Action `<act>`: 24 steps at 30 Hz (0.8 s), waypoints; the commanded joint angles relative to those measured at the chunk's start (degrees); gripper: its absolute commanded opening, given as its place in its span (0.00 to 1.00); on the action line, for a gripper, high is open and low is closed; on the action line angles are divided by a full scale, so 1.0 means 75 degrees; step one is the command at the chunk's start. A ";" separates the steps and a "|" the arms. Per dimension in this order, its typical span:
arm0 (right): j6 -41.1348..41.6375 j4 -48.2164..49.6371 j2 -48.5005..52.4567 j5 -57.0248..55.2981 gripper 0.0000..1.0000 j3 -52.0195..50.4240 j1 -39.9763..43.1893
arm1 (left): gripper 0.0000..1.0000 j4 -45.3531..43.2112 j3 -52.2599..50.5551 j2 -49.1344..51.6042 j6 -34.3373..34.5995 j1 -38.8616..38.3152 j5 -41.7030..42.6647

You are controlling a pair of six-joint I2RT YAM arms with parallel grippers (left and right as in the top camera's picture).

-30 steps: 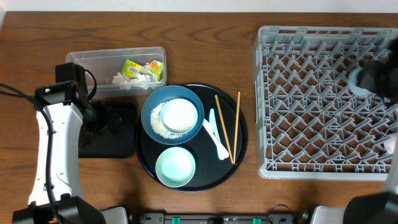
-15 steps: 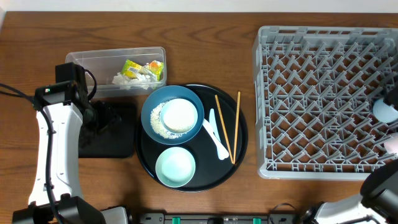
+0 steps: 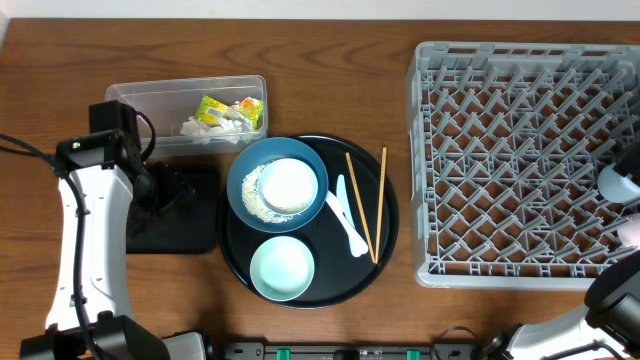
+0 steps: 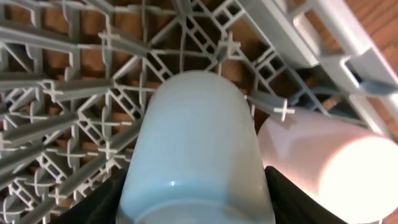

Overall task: Sort waste into correct bins and load items into the dishwasher rack
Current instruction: 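Carry light-green cup with right gripper into the dish rack, then release cup and hold right gripper at rack edge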

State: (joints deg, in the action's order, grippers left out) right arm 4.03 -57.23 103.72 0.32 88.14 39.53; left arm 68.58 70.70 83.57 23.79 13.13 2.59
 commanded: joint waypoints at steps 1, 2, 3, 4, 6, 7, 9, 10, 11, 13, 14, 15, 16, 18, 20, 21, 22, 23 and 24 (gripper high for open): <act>0.0399 -0.0230 0.0082 -0.0930 0.05 0.0020 0.0093 | 0.80 0.0020 -0.0032 -0.0026 0.0038 0.0035 -0.0087; 0.0440 -0.0251 0.0082 -0.0982 0.05 0.0020 0.0093 | 0.80 0.0020 -0.0032 -0.0026 0.0038 0.0035 -0.0090; 0.0460 -0.0265 0.0079 -0.0991 0.08 0.0020 0.0093 | 0.80 0.0020 -0.0032 -0.0026 0.0038 0.0035 -0.0090; 0.0460 -0.0265 0.0082 -0.0988 0.15 0.0020 0.0093 | 0.80 0.0020 -0.0032 -0.0026 0.0038 0.0035 -0.0087; 0.0469 -0.0262 0.0079 -0.0988 0.17 0.0020 0.0093 | 0.80 0.0020 -0.0032 -0.0026 0.0038 0.0035 -0.0090; 0.0533 -0.0262 0.0079 -0.0985 0.11 0.0020 0.0093 | 0.80 0.0020 -0.0032 -0.0026 0.0038 0.0035 -0.0090; 0.0662 -0.0259 0.0070 -0.0976 0.01 0.0020 0.0093 | 0.80 0.0020 -0.0032 -0.0026 0.0038 0.0035 -0.0090; 0.0667 -0.0265 0.0064 -0.0953 0.01 0.0020 0.0093 | 0.80 0.0020 -0.0032 -0.0026 0.0038 0.0035 -0.0087; 0.0664 -0.0283 0.0029 -0.0874 0.01 0.0020 0.0093 | 0.80 0.0017 -0.0032 -0.0026 0.0038 0.0035 -0.0090; 0.0662 -0.0306 -0.0090 -0.0673 0.01 0.0041 0.0093 | 0.80 0.0020 -0.0032 -0.0026 0.0038 0.0035 -0.0090; 0.0662 -0.0309 -0.0178 -0.0583 0.01 0.0058 0.0093 | 0.80 0.0020 -0.0032 -0.0026 0.0038 0.0035 -0.0087; 0.0662 -0.0312 -0.0265 -0.0568 0.01 0.0085 0.0093 | 0.80 0.0017 -0.0032 -0.0026 0.0038 0.0035 -0.0090; 0.0659 -0.0315 -0.0361 -0.0580 0.01 0.0114 0.0093 | 0.80 0.0015 -0.0032 -0.0026 0.0038 0.0035 -0.0087; 0.0662 -0.0321 -0.0551 -0.0583 0.01 0.0131 0.0093 | 0.80 0.0015 -0.0032 -0.0026 0.0038 0.0035 -0.0090; 0.0662 -0.0379 -0.0711 -0.0583 0.01 0.0131 0.0093 | 0.80 0.0015 -0.0032 -0.0026 0.0038 0.0035 -0.0087; 0.0662 -0.0411 -0.0775 -0.0583 0.01 0.0131 0.0093 | 0.80 0.0015 -0.0032 -0.0026 0.0038 0.0035 -0.0087; 0.0664 -0.0455 -0.0807 -0.0583 0.01 0.0131 0.0093 | 0.80 0.0015 -0.0032 -0.0026 0.0038 0.0035 -0.0087; 0.0664 -0.0513 -0.0825 -0.0586 0.01 0.0131 0.0093 | 0.80 0.0015 -0.0032 -0.0026 0.0038 0.0035 -0.0090; 0.0662 -0.0577 -0.0828 -0.0592 0.01 0.0128 0.0093 | 0.80 0.0015 -0.0032 -0.0026 0.0038 0.0035 -0.0090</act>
State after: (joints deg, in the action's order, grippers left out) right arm 7.79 -60.90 99.33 -2.76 88.14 39.57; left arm 68.58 70.70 83.57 23.79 13.13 2.57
